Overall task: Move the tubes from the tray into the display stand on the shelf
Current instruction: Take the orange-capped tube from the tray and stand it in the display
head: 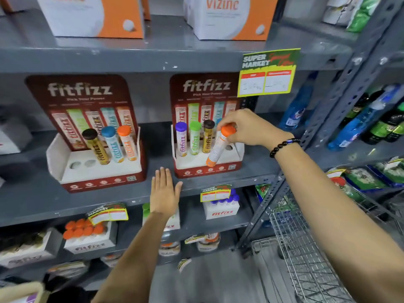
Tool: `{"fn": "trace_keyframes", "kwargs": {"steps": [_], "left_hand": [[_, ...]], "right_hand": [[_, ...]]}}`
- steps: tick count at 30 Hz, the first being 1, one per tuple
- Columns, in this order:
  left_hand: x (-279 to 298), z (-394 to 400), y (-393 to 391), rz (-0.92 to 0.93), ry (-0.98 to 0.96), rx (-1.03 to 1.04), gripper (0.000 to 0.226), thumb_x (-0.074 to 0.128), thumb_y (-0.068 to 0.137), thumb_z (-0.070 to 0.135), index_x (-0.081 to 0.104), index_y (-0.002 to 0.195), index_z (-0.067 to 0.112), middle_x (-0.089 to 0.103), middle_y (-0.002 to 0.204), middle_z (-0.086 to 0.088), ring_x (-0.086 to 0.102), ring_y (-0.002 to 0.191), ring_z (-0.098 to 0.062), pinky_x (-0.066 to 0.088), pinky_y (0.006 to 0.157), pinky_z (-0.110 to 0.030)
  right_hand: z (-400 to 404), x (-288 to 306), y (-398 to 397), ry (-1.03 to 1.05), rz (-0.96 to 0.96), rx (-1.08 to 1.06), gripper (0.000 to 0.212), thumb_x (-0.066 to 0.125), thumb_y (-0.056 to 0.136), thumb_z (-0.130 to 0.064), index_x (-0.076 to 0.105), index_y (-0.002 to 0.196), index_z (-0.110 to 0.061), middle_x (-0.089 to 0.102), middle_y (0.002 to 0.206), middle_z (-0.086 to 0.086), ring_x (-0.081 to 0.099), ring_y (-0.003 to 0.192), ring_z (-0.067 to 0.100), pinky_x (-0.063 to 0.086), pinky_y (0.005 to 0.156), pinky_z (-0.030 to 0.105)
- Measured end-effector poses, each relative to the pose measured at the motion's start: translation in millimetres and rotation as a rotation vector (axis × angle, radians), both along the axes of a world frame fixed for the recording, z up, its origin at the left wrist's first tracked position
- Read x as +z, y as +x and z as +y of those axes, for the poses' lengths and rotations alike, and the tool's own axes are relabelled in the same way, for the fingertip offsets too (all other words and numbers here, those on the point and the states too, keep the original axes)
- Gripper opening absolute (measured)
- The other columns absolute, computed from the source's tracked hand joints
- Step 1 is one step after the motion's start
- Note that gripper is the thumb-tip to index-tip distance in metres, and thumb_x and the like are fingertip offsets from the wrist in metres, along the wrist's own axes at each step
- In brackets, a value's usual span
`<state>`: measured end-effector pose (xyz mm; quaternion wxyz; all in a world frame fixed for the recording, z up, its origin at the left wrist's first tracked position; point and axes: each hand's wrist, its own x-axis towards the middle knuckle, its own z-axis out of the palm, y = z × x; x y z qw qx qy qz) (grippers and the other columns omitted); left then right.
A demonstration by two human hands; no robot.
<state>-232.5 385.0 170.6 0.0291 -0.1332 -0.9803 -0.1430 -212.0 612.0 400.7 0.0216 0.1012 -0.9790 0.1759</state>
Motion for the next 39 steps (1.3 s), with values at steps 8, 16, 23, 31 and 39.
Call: {"fn": "trace_keyframes", "kwargs": {"steps": [8, 16, 23, 31, 39], "left_hand": [[-5, 12, -11, -0.098, -0.187, 0.076, 0.065, 0.010, 0.098, 0.047, 0.002, 0.147, 0.004, 0.001, 0.156, -0.015, -0.002, 0.142, -0.029, -0.001, 0.117, -0.040], [-3, 11, -11, -0.129, -0.187, 0.076, 0.065, 0.010, 0.098, 0.047, 0.000, 0.147, 0.006, -0.002, 0.156, -0.014, -0.005, 0.142, -0.028, -0.003, 0.116, -0.039], [-3, 11, -12, -0.133, -0.205, 0.079, 0.066, 0.008, 0.097, 0.048, -0.001, 0.148, 0.007, -0.003, 0.156, -0.014, -0.005, 0.142, -0.029, -0.003, 0.116, -0.039], [-3, 11, -11, -0.123, -0.196, 0.076, 0.067, 0.007, 0.096, 0.050, 0.000, 0.148, 0.008, -0.003, 0.156, -0.013, -0.005, 0.142, -0.029, -0.003, 0.115, -0.039], [-4, 11, -13, -0.130, -0.197, 0.076, 0.067, 0.006, 0.096, 0.050, -0.001, 0.148, 0.009, -0.003, 0.156, -0.013, -0.005, 0.142, -0.029, -0.003, 0.115, -0.039]], "right_hand": [[29, 1, -10, 0.024, 0.025, -0.114, 0.026, 0.069, 0.082, -0.025, 0.071, 0.106, -0.016, 0.067, 0.098, 0.004, 0.054, 0.081, 0.015, 0.042, 0.073, 0.025], [37, 3, -21, 0.038, -0.104, -0.259, 0.028, 0.078, 0.072, -0.014, 0.071, 0.098, -0.008, 0.063, 0.104, 0.013, 0.056, 0.088, 0.022, 0.055, 0.085, 0.037], [37, -9, -37, 0.054, -0.058, -0.363, 0.039, 0.072, 0.079, -0.007, 0.063, 0.117, -0.008, 0.052, 0.126, 0.016, 0.050, 0.115, 0.031, 0.045, 0.094, 0.035], [35, -17, -53, 0.080, 0.002, -0.402, 0.034, 0.067, 0.083, -0.007, 0.062, 0.116, -0.005, 0.055, 0.124, 0.017, 0.052, 0.113, 0.033, 0.047, 0.091, 0.036], [32, -22, -60, 0.073, 0.049, -0.430, 0.014, 0.060, 0.086, -0.005, 0.066, 0.098, -0.002, 0.062, 0.111, 0.018, 0.059, 0.099, 0.032, 0.051, 0.082, 0.037]]}}
